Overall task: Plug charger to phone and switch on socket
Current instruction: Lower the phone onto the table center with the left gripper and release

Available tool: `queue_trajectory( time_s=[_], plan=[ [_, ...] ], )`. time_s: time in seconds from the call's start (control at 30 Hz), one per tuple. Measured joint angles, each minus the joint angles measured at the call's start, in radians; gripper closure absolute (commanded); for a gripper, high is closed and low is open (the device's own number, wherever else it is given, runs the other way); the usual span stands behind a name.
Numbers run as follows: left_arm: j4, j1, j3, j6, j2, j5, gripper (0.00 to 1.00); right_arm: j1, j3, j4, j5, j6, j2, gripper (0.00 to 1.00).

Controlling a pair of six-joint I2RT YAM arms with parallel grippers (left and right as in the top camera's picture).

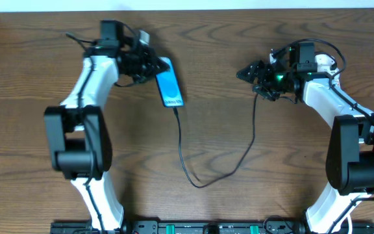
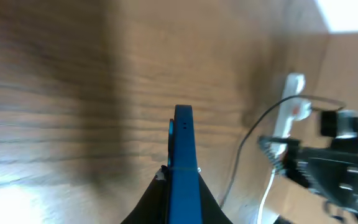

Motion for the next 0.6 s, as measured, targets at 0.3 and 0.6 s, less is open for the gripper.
queue_trajectory(
  time_s=[0.3,0.6],
  plan=[
    [0.061,-0.142,0.0,0.002,0.14,0.044,0.92,0.0,0.0,-0.005,-0.01,-0.064,-0.13,0.1],
    [0.067,-0.279,0.0,0.001,0.14,-0.017,0.92,0.002,0.0,-0.009,-0.014,-0.076,-0.139,0.12]
  ],
)
